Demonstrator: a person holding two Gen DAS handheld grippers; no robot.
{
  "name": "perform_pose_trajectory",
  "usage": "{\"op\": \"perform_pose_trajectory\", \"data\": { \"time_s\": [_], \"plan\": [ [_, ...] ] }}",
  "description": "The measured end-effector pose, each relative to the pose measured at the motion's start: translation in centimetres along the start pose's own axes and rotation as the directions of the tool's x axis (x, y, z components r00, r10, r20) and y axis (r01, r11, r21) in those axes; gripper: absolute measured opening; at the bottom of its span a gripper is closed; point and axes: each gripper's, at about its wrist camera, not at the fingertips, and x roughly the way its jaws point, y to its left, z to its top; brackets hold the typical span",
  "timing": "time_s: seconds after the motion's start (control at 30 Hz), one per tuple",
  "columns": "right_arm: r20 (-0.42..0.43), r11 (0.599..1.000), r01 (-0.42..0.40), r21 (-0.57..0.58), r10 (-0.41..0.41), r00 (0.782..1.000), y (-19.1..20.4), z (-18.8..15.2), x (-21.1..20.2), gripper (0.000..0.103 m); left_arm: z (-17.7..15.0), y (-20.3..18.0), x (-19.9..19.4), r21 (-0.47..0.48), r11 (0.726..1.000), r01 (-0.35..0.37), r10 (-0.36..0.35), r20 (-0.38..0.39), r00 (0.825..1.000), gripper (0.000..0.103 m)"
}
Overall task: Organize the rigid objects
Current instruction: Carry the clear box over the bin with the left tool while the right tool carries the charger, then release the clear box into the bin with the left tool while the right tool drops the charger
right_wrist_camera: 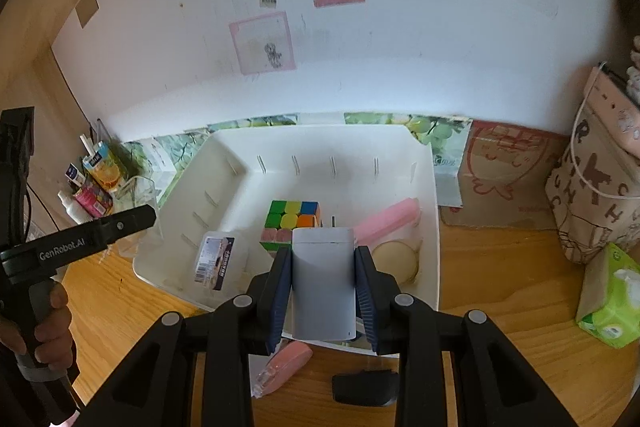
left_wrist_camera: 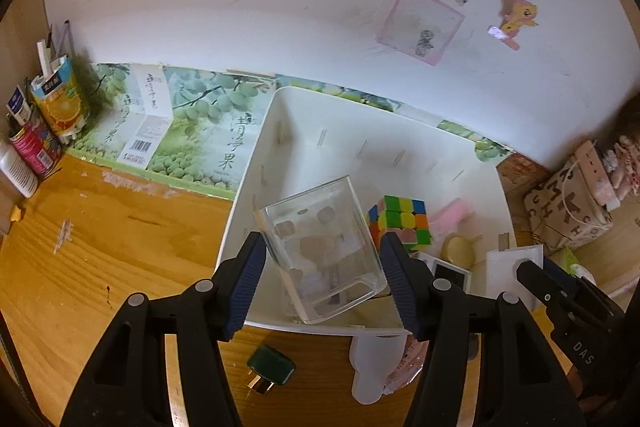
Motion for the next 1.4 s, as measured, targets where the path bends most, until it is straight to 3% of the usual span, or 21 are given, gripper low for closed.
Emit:
{"op": "perform_pose_trajectory", "data": {
  "time_s": [0.1, 0.2, 0.4, 0.53, 0.73, 1.03, 1.2, 1.4],
  "plan": [
    [-0.016, 1.0, -0.009, -0.001, 0.009, 1.0, -0.3, 0.0, 0.7, 0.031, 0.0, 0.0, 0.0, -0.014, 1.0, -0.018, 0.018, -0.004, 1.0, 0.064],
    [-0.039, 1.0, -0.018, 0.001, 0.018, 0.999, -0.6, -0.1, 1.3, 0.032, -0.2, 0.0, -0.3, -0.025, 0.999, -0.034, 0.034, -0.005, 0.999, 0.072],
    [0.007, 0.999, -0.025, -0.036, 0.025, 1.0, -0.4, -0.1, 0.3, 0.033, -0.8, -0.7, -1.5, -0.021, 0.999, -0.041, 0.042, 0.004, 0.999, 0.079],
    [0.036, 0.999, -0.041, -0.019, 0.042, 0.998, -0.7, -0.1, -0.9, 0.047, -1.2, -1.5, -2.8, -0.001, 0.999, -0.04, 0.04, 0.022, 0.999, 0.079],
    [0.085, 0.999, -0.046, 0.0, 0.046, 0.995, -1.3, -0.3, -3.2, 0.06, -1.9, -2.5, -4.4, 0.02, 0.999, -0.032, 0.032, 0.026, 0.999, 0.079],
    [0.148, 0.999, -0.014, 0.031, 0.01, 0.989, -2.7, -1.0, -6.8, 0.072, -3.6, -3.8, -6.3, 0.057, 0.998, -0.011, 0.01, 0.027, 1.0, 0.079],
    [0.163, 0.999, 0.02, 0.046, -0.027, 0.986, -3.6, -2.0, -8.3, 0.079, -4.7, -4.4, -6.6, 0.071, 0.997, 0.005, -0.005, -0.002, 1.0, 0.079],
    [0.136, 0.998, 0.036, 0.057, -0.043, 0.99, -4.3, -3.9, -9.1, 0.08, -6.0, -5.6, -5.8, 0.105, 0.994, 0.016, -0.009, -0.069, 0.998, 0.079]
  ]
}}
